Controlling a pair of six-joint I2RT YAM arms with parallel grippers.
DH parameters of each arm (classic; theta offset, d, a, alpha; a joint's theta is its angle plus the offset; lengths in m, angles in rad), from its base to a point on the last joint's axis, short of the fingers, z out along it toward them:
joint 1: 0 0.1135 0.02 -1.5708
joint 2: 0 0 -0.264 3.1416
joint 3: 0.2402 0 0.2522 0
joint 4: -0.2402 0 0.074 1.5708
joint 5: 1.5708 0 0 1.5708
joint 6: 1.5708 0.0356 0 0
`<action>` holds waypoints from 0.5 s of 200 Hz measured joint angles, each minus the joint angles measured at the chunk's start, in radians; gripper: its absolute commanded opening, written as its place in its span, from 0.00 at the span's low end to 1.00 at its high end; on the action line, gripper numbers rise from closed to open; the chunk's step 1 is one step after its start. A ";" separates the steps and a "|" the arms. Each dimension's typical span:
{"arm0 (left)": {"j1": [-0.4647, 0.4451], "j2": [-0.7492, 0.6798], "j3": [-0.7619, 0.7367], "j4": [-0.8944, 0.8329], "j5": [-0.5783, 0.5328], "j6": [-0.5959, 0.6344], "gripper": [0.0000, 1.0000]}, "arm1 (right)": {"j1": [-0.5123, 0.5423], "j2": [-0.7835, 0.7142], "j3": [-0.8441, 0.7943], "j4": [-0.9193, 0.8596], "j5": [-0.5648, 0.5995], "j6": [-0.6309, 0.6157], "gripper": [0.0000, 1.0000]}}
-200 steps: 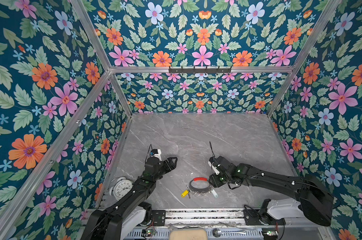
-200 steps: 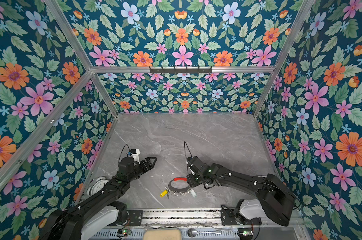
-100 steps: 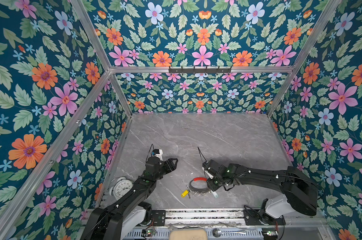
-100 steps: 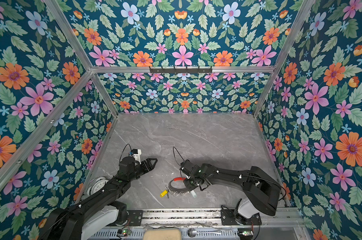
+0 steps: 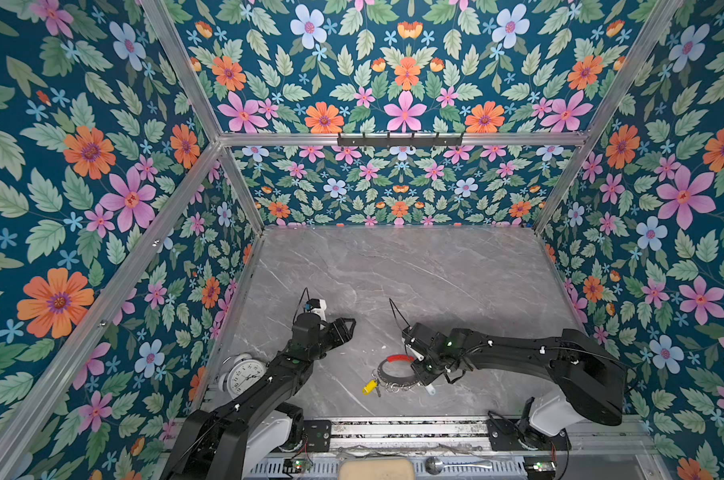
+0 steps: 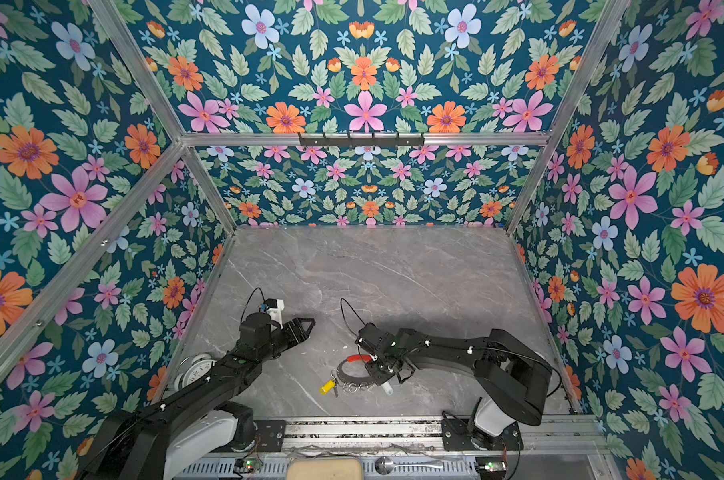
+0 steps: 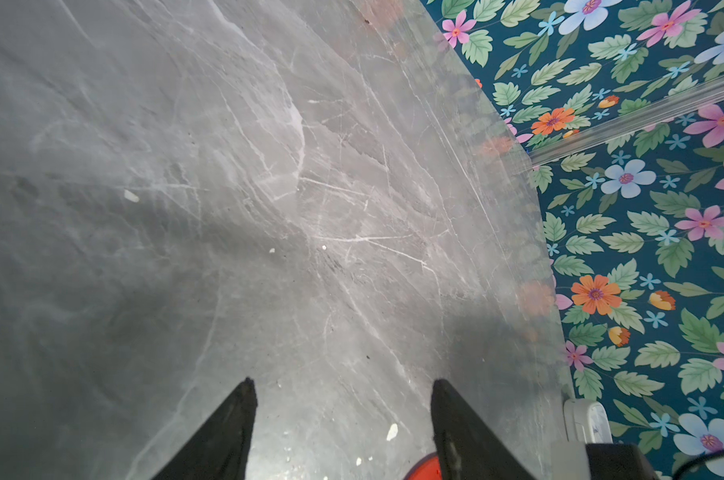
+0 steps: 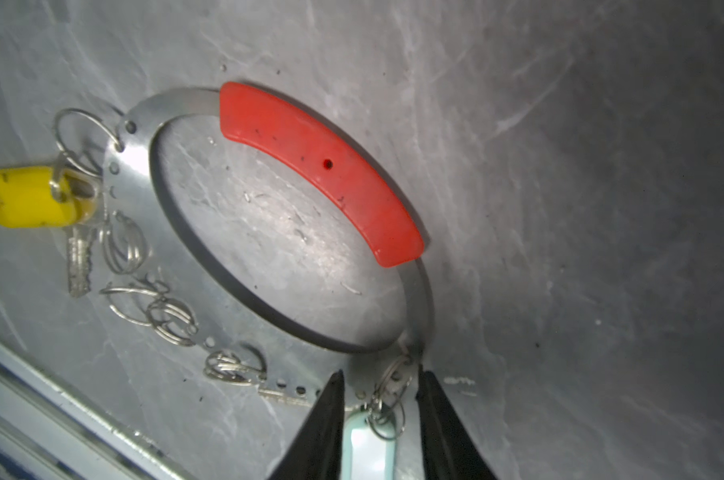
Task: Remove the keys from the keyring
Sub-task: 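Grasp the key ring's edge near the green tag with the right gripper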
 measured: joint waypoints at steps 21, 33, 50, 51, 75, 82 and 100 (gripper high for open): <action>0.000 -0.001 0.000 0.000 0.004 0.000 0.68 | 0.000 0.003 0.002 0.000 0.004 -0.002 0.27; 0.000 -0.001 0.000 0.000 0.006 0.000 0.68 | 0.001 0.003 0.002 0.000 0.005 -0.003 0.25; 0.000 -0.001 0.000 0.000 0.010 0.000 0.67 | 0.001 0.004 0.002 0.000 0.008 -0.003 0.22; 0.000 -0.001 0.000 0.000 0.010 0.000 0.67 | 0.001 0.004 0.002 0.000 0.008 -0.003 0.22; 0.000 -0.001 0.000 0.000 0.013 0.000 0.67 | 0.001 0.004 0.002 0.000 0.013 -0.006 0.16; 0.000 -0.001 0.000 0.000 0.013 0.000 0.67 | 0.001 0.003 0.002 0.000 0.017 -0.007 0.14; 0.000 -0.001 0.000 0.000 0.015 -0.001 0.68 | 0.001 0.000 0.000 0.000 0.027 -0.014 0.08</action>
